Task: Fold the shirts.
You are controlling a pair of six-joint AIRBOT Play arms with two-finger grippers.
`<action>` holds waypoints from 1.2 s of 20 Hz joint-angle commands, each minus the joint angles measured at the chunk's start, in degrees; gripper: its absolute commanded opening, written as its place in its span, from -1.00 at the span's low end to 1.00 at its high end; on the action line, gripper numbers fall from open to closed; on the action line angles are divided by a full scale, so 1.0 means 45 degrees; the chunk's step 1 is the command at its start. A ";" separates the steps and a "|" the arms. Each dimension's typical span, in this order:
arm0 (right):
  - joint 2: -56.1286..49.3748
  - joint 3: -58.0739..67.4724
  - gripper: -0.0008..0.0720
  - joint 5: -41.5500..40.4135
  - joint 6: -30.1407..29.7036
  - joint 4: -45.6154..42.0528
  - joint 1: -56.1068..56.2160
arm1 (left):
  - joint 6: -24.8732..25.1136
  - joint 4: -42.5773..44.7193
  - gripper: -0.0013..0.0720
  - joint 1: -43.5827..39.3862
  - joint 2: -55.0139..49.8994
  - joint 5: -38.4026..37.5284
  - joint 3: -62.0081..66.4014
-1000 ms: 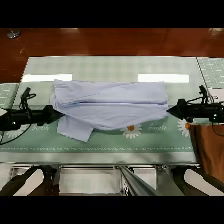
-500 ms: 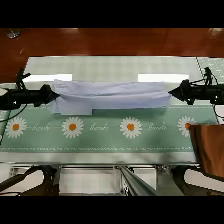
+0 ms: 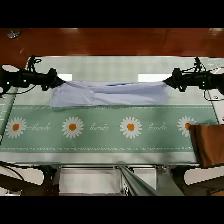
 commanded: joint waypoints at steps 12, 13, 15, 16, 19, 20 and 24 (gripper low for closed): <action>-0.1161 0.1948 0.74 0.3793 0.0996 -0.3900 -0.2399 | -0.1695 0.4736 0.95 0.3240 0.2016 -0.2720 0.0019; -0.1195 0.1685 0.74 0.3565 0.1083 -0.4031 -0.2346 | -0.1127 0.4129 0.95 0.3172 0.2934 -0.1734 -0.0879; -0.1384 0.1627 0.74 0.3390 0.0831 -0.3599 -0.2084 | 0.0000 0.2540 0.95 0.2735 0.4911 -0.0053 -0.2822; -0.1433 0.1627 0.74 0.3259 0.0763 -0.3492 -0.1870 | 0.0393 0.1807 0.95 0.2380 0.5819 0.0529 -0.3696; -0.1598 0.1627 0.74 0.2788 0.0680 -0.3449 -0.1030 | 0.1059 0.0787 0.95 0.1049 0.7485 0.1078 -0.5085; -0.1656 0.1637 0.74 0.2642 0.0680 -0.3434 -0.0758 | 0.1583 0.0806 0.95 0.0563 0.7631 0.1064 -0.5134; -0.1875 0.1647 0.74 0.2545 0.0525 -0.3274 0.0316 | 0.2317 0.0622 0.94 -0.0641 0.7344 0.1447 -0.5115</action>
